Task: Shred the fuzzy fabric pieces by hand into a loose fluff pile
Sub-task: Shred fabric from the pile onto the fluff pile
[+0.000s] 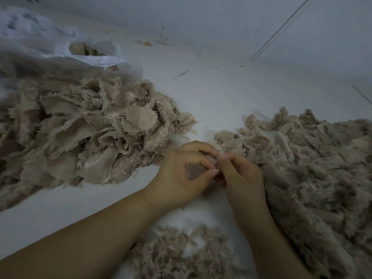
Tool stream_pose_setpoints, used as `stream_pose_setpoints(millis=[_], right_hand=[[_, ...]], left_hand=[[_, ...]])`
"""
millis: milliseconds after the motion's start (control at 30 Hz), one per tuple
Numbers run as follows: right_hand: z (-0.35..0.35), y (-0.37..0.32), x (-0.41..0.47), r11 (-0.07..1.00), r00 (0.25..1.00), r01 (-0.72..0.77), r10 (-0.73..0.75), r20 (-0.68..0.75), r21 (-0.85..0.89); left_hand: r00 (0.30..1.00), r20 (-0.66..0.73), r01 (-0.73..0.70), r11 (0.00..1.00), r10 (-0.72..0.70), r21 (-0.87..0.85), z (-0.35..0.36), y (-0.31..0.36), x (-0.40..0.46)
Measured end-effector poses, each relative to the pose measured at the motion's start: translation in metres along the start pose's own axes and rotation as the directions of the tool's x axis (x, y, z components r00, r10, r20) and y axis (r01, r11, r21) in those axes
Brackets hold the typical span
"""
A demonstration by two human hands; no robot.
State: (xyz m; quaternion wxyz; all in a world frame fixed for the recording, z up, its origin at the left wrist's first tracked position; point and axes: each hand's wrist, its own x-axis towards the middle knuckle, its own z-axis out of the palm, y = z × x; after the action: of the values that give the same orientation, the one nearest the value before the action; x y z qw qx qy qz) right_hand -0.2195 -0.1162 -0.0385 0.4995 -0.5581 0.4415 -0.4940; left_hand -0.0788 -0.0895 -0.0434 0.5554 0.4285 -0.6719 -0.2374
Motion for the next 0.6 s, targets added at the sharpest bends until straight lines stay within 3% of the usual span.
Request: stream_pose_setpoints(millis=[67,133,200,267,433,600], right_hand=[[-0.001,0.002,0.001,1.000,1.000,0.005,-0.005,0.014,0.001],[-0.001,0.001,0.001,0.999,0.999,0.034,-0.034,0.034,0.004],[0.000,0.000,0.000,0.998,0.996,0.057,-0.058,0.075,0.010],[0.001,-0.001,-0.002,0.996,0.991,0.090,-0.088,0.097,-0.020],[0.000,0.006,-0.001,0.983,0.997,0.081,-0.082,-0.001,-0.163],[0.000,0.005,0.000,0.993,0.996,0.042,-0.051,-0.078,-0.114]], left_hand=[[0.997,-0.074,0.034,0.999,-0.036,-0.036,-0.002,0.000,0.003],[0.973,-0.135,0.165,0.972,-0.189,-0.169,-0.003,0.000,0.007],[0.915,-0.105,0.347,0.893,-0.389,-0.286,-0.002,-0.002,0.010],[0.869,-0.073,0.454,0.847,-0.489,-0.275,-0.001,-0.007,0.012],[0.830,-0.168,0.448,0.815,-0.532,-0.367,-0.005,-0.016,0.014],[0.793,-0.241,0.409,0.783,-0.559,-0.469,-0.006,-0.017,0.014]])
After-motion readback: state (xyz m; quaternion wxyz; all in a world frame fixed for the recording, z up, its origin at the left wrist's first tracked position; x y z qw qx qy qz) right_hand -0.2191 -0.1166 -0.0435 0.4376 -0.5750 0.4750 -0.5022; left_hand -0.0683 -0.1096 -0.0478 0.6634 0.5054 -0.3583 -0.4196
